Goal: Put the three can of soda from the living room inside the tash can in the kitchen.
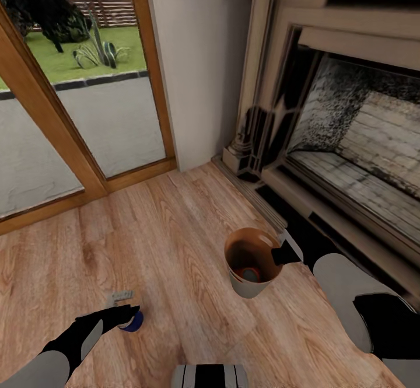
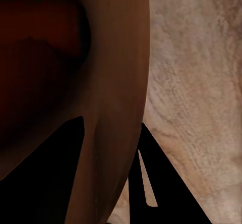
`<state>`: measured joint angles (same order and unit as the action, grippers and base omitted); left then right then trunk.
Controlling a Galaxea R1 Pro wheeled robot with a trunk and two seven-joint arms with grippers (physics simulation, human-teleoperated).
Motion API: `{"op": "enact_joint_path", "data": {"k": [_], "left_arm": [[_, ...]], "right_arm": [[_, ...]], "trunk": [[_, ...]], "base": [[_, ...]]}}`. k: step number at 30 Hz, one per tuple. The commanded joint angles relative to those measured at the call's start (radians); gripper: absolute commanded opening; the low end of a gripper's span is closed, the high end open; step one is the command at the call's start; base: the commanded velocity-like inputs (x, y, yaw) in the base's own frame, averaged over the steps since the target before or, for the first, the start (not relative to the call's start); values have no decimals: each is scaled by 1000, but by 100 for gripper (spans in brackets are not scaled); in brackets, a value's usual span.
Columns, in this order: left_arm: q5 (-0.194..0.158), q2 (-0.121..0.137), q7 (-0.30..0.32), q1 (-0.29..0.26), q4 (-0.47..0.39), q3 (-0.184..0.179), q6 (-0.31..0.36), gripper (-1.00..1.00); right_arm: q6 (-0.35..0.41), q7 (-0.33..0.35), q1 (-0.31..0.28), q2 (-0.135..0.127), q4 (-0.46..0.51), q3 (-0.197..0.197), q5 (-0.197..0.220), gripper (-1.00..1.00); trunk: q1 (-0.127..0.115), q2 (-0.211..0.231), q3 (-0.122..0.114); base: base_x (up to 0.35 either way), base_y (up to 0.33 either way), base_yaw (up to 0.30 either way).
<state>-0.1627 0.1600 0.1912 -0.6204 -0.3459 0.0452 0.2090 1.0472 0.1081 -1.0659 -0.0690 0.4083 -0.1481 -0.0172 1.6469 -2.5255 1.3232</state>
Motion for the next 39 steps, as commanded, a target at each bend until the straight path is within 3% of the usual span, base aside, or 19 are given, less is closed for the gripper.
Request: {"op": "enact_joint_path", "data": {"k": [1, 10, 11, 34, 37, 39], "left_arm": [[0, 0, 0, -1, 1, -1, 0, 100], [0, 0, -1, -1, 1, -1, -1, 100], [-1, 6, -1, -6, -2, -1, -7, 100], [-1, 9, -1, -6, -5, -2, -22, 100], [-1, 10, -1, -6, -8, -3, -38, 100], [-1, 10, -1, -6, -8, -4, -48, 100]], "right_arm": [[0, 2, 11, 3, 6, 12, 5, -100], [0, 2, 11, 3, 6, 12, 5, -100], [0, 0, -4, -10, -3, -7, 34, -100], [0, -2, -7, -5, -5, -16, 35, -100], [0, -9, -18, 6, -7, -31, 25, -100], [0, -11, -22, -1, -9, -48, 52, -100]], "trunk": [[2, 0, 4], [3, 0, 12], [-4, 3, 12], [-4, 3, 12], [-3, 3, 19], [-2, 2, 27]], "base": [[0, 0, 0], [0, 0, 0], [0, 0, 0], [0, 0, 0], [0, 0, 0], [0, 0, 0]]}}
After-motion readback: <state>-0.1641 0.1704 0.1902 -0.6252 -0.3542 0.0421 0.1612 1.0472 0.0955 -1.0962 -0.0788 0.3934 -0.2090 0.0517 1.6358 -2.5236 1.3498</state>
